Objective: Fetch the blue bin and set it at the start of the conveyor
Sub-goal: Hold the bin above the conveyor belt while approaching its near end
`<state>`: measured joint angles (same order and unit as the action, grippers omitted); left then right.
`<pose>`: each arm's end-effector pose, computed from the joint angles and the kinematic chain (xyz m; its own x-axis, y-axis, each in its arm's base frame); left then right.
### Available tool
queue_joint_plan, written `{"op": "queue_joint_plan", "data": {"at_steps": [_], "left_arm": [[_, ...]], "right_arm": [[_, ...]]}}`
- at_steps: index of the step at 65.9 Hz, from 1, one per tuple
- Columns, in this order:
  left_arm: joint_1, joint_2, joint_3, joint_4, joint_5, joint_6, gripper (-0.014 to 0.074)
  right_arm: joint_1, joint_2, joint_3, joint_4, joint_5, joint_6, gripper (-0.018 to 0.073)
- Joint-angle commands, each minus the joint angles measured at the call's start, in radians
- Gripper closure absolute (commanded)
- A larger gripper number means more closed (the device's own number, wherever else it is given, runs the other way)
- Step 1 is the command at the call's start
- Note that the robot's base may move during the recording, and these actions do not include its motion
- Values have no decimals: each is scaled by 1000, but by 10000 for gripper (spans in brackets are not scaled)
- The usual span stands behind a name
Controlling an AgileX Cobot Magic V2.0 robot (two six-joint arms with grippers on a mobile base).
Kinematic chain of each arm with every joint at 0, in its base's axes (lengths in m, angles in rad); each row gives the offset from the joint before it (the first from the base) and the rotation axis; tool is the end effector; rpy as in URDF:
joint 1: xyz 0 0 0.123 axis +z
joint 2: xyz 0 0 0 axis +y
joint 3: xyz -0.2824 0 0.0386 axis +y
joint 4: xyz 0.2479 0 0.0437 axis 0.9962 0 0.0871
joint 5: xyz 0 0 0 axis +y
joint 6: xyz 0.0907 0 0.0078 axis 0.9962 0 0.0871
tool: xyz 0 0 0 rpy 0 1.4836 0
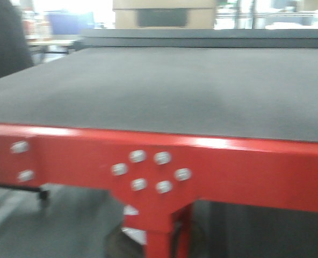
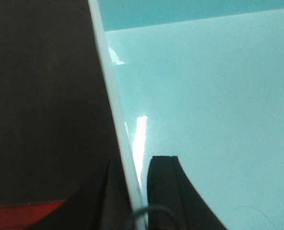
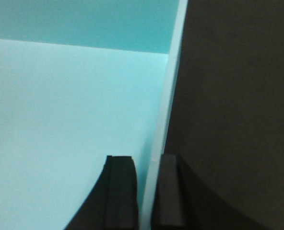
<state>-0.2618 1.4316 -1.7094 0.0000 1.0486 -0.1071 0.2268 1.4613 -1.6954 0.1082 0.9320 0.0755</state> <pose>0.2859 -0.0766 0.4604 -0.6342 0.0593 -0.7709 0.1921 0.9779 -0.0829 0.3031 0.0781 0.4560 -0.5920 0.0062 -0.8059 -0.2127 0.9633 0.1637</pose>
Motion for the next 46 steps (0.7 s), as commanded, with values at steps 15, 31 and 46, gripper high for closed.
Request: {"op": "queue_joint_plan", "data": {"at_steps": [15, 31, 46], "left_arm": [[0, -16, -7, 32, -28, 18, 708], [0, -16, -7, 32, -28, 18, 708], [0, -16, -7, 32, -28, 18, 708]], "right_arm": [[-9, -16, -8, -32, -27, -21, 711], [-9, -16, -8, -32, -27, -21, 711], [-9, -16, -8, -32, -27, -21, 711]]}}
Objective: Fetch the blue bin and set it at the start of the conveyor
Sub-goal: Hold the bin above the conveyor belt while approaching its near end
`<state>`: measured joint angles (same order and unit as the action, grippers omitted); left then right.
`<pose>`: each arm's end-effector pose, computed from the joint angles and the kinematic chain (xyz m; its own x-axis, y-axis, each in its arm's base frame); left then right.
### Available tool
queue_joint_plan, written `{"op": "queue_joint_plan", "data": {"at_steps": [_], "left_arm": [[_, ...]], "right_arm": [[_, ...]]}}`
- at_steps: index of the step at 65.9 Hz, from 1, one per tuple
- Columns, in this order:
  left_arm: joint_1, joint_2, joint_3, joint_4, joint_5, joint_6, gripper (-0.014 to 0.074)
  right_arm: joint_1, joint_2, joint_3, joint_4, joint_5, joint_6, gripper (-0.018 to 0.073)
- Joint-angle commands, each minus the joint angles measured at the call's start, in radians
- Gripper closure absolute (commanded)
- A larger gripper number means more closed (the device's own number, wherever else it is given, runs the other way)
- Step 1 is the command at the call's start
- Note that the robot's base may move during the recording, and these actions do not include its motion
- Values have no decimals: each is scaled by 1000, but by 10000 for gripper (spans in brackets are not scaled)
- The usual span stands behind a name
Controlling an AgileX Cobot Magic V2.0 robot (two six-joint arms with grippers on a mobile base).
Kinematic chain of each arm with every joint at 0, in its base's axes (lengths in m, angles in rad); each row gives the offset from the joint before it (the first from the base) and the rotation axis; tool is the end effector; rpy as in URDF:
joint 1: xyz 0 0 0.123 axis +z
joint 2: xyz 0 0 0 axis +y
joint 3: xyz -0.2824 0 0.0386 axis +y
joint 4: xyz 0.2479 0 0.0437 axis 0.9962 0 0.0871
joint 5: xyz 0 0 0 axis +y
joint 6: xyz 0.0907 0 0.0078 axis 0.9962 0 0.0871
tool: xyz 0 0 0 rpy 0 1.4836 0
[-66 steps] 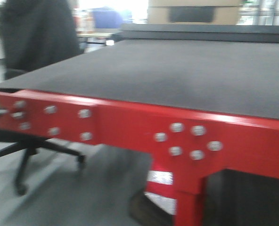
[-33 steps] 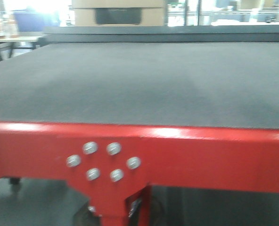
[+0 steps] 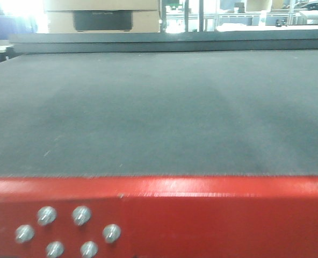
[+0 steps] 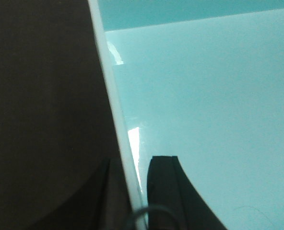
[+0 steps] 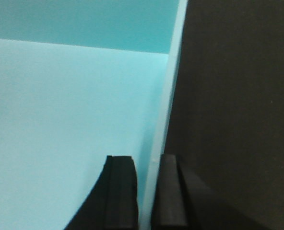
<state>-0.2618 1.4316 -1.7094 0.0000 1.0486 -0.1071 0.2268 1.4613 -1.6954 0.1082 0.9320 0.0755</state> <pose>0.2859 -0.0766 0.4604 -0.6342 0.0593 -0.7709 0.1921 0.9779 -0.0829 0.3031 0.0781 0.4560 -0.5920 0.0062 -0.8059 -0.2127 0.9633 0.1637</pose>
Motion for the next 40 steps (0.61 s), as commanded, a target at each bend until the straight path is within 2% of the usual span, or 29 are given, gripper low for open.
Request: {"op": "queue_joint_plan", "data": {"at_steps": [1, 40], "left_arm": [[0, -16, -7, 32, -28, 18, 708], [0, -16, -7, 32, -28, 18, 708]], "right_arm": [[-9, -16, -8, -32, -27, -21, 711], [-9, -16, -8, -32, -27, -21, 711]]}}
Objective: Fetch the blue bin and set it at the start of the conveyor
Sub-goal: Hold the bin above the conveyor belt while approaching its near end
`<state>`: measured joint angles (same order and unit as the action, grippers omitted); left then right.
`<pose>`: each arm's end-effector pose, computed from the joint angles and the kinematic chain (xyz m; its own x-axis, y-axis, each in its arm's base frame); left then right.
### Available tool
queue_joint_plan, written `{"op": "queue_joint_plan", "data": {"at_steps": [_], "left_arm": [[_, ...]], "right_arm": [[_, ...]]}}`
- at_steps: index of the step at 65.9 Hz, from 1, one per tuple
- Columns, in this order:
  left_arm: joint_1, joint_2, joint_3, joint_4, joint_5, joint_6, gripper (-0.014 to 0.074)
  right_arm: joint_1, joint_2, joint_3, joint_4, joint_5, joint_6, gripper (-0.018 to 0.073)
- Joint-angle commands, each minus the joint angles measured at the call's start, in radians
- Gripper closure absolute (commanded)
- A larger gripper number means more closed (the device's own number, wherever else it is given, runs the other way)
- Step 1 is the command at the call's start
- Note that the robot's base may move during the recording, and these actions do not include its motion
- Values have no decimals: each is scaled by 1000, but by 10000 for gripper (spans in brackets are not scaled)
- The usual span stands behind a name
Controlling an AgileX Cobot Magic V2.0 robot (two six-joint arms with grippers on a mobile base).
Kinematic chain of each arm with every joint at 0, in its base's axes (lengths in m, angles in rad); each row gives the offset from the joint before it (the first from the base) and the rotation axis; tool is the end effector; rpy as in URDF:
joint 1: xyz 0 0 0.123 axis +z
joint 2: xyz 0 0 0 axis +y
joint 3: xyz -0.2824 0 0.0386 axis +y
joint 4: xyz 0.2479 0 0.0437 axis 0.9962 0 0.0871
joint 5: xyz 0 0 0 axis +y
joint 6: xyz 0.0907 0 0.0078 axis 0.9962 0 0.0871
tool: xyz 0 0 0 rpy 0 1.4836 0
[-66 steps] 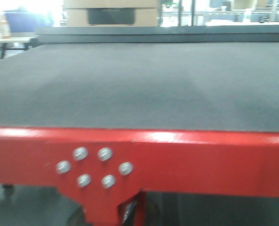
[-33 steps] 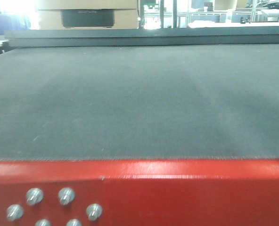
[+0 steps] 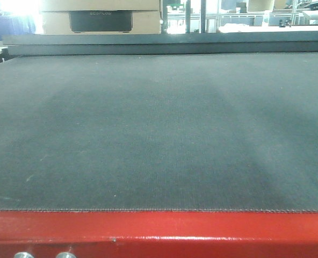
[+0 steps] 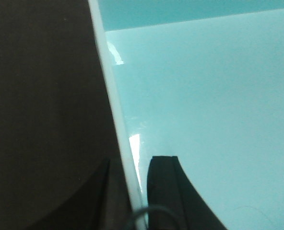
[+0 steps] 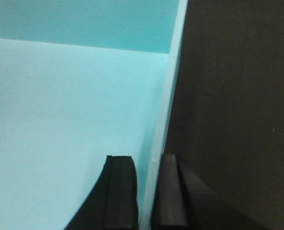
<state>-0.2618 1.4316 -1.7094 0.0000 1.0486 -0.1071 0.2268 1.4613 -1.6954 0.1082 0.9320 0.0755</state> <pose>0.2859 -0.0766 0.4604 -0.6342 0.0593 -0.7709 0.1921 0.9779 -0.0829 0.3031 0.0781 0.4560 -0.5920 0.0062 -0.8059 -0.2127 0.9633 0.1637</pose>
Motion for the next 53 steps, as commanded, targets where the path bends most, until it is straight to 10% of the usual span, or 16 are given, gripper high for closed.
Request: {"op": "queue_joint_plan", "data": {"at_steps": [1, 53], "left_arm": [[0, -16, -7, 32, -28, 18, 708], [0, -16, -7, 32, -28, 18, 708]], "right_arm": [[-9, -16, -8, -32, -27, -21, 711], [-9, -16, -8, -32, -34, -21, 711]]}}
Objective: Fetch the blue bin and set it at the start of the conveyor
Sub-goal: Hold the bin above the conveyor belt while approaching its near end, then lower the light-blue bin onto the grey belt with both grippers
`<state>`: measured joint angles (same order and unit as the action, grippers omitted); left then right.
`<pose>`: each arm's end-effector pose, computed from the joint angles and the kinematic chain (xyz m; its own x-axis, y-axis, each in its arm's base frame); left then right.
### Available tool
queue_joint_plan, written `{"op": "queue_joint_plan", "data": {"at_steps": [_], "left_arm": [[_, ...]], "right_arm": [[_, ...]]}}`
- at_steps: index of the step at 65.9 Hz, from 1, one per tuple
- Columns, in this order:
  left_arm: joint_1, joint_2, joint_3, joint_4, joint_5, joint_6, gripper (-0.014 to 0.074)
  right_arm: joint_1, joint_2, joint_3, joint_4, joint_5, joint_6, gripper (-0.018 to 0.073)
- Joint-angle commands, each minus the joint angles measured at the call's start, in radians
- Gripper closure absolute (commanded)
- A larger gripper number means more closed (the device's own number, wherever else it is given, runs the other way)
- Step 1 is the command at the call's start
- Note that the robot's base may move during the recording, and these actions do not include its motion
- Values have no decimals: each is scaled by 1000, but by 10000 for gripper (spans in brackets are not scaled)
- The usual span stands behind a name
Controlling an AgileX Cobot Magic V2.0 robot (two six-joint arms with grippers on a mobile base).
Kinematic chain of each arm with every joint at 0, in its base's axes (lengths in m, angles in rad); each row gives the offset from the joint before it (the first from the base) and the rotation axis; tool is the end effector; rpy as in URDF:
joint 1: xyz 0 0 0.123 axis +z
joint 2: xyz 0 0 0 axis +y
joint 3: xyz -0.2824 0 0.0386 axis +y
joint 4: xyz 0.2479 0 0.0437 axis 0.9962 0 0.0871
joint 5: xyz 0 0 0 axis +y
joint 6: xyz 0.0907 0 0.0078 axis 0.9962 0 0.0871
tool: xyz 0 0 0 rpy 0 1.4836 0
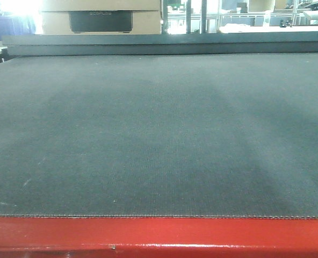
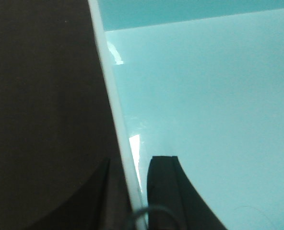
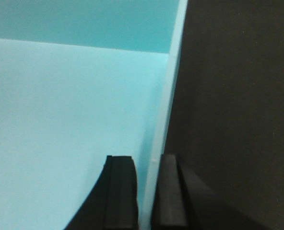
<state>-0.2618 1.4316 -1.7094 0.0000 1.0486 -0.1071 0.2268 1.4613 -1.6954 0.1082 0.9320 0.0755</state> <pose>0.2859 -0.0766 0.4604 -0.6342 0.0593 -0.7709 0.1921 0.9779 -0.0829 0.3031 0.0781 0.4560 -0.5920 0.0062 -0.8059 -0.2127 0.9633 0.1637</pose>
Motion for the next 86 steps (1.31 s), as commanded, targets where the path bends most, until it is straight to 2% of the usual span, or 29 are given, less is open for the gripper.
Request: {"op": "queue_joint_plan", "data": {"at_steps": [1, 15, 29, 47, 70, 86], "left_arm": [[0, -16, -7, 32, -28, 18, 708], [0, -16, -7, 22, -87, 18, 708], [0, -16, -7, 14, -157, 18, 708], [0, 57, 22, 0, -84, 18, 708], [0, 259, 84, 0, -124, 18, 708], [0, 364, 84, 7, -126, 26, 684]], "right_arm": [[-9, -16, -8, -32, -37, -21, 711], [-9, -16, -8, -30, -69, -21, 711], [-9, -16, -8, -30, -29, -21, 711], [-10, 4, -6, -121, 86, -21, 711], [-17, 202, 172, -124, -47, -17, 711], [-17, 299, 184, -124, -95, -13, 705]]}}
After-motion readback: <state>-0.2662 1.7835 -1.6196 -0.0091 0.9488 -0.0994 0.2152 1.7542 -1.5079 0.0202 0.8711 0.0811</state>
